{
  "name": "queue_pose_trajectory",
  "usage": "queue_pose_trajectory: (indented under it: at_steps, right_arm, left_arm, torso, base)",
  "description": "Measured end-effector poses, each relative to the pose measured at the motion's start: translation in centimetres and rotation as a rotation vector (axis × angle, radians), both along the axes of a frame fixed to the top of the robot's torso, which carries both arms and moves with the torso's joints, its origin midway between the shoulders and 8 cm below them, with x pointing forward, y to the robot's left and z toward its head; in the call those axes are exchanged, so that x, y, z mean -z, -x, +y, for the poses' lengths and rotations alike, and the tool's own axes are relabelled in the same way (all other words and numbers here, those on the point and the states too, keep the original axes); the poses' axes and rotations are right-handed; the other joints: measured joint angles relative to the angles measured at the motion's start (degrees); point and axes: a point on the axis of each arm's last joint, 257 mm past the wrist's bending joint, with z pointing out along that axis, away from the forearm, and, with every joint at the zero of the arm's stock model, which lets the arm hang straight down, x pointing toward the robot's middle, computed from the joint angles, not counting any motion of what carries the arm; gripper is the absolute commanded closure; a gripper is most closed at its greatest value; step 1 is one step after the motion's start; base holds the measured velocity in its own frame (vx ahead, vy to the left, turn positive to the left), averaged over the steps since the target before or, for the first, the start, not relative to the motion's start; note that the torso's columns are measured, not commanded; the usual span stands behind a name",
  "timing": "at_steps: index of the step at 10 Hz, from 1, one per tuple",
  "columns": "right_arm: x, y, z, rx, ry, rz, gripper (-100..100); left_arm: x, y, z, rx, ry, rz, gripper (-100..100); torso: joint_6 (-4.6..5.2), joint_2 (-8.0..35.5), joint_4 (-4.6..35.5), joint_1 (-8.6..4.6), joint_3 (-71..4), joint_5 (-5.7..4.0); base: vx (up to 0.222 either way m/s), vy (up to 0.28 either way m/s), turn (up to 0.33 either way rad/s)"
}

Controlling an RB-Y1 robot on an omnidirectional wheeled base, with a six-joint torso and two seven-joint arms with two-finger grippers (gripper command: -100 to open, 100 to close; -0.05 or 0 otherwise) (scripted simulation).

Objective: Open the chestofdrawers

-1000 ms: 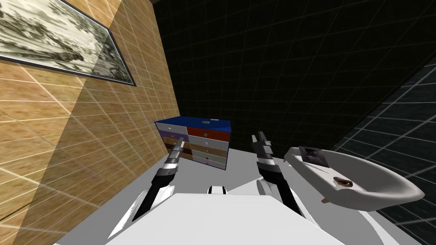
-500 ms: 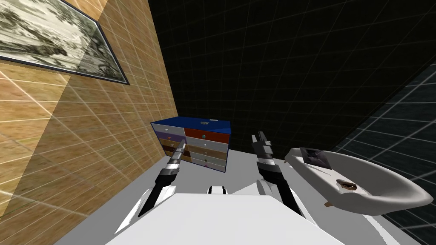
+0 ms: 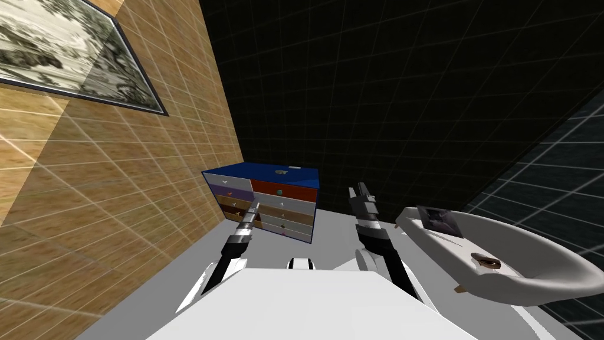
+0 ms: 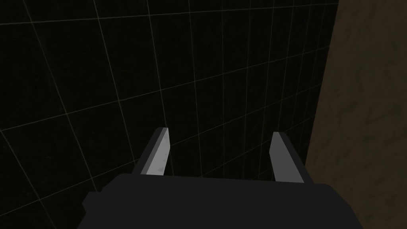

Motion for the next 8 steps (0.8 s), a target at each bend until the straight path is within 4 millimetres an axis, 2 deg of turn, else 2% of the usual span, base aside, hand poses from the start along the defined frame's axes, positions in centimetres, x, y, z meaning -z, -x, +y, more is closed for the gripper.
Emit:
queue_pose_trajectory:
  at_steps: [6, 8]
  right_arm:
    - [0.0, 0.0, 0.0, 0.0, 0.0, 0.0, 0]
    - [0.0, 0.0, 0.0, 0.0, 0.0, 0.0, 0]
  left_arm:
    - [3.7, -1.3, 0.3, -0.001, 0.0, 0.069, -100]
    - [5.6, -1.6, 0.2, -0.001, -0.001, 0.105, -100]
  torso:
    - [0.01, 0.02, 0.01, 0.0, 0.02, 0.0]
    - [0.0, -0.12, -0.03, -0.08, -0.07, -0.02]
  base:
    - [0.074, -0.014, -0.017]
    - [0.111, -0.035, -0.018]
